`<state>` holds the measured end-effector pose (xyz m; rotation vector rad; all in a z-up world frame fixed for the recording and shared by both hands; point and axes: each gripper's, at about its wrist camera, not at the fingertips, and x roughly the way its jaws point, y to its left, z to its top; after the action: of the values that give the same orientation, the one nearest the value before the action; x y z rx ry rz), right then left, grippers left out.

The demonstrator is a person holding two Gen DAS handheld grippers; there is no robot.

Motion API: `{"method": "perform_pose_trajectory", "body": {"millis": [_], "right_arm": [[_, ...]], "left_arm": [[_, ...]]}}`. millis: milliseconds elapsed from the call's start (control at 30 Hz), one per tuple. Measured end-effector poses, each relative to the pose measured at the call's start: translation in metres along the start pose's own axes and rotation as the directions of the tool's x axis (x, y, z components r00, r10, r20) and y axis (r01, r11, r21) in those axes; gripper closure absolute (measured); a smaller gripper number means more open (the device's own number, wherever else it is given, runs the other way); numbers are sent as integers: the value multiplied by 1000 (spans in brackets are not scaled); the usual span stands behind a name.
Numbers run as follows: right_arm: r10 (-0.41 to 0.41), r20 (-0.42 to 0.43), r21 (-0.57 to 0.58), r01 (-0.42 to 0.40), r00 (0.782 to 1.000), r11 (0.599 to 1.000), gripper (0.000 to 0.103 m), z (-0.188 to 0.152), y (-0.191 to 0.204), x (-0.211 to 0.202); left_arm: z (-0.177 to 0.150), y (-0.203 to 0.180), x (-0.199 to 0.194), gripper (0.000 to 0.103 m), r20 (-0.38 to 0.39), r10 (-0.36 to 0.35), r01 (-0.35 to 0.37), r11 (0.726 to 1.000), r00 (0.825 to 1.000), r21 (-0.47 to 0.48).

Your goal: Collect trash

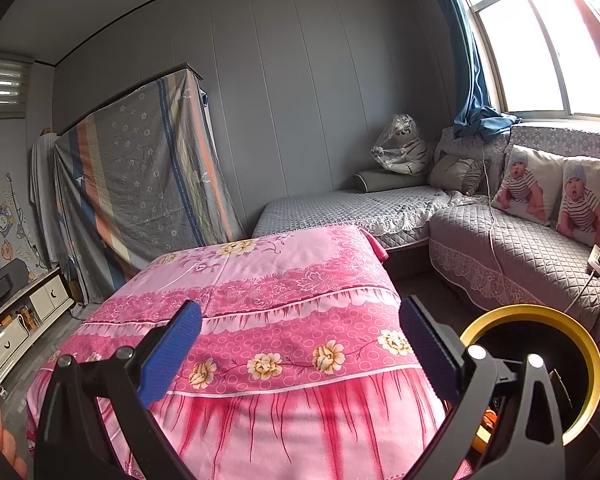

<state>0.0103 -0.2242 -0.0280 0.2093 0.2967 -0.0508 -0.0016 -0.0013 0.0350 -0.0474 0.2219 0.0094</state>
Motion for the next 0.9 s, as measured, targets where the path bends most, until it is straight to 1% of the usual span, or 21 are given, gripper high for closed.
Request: {"method": "perform_pose_trajectory", "body": {"millis": [900], "right_arm": [[-2,-15,6,2,1000,1000,8,1,-1,4]], "left_arm": [[-3,3,4,8,-5,-5,5,1000,1000,7]]}}
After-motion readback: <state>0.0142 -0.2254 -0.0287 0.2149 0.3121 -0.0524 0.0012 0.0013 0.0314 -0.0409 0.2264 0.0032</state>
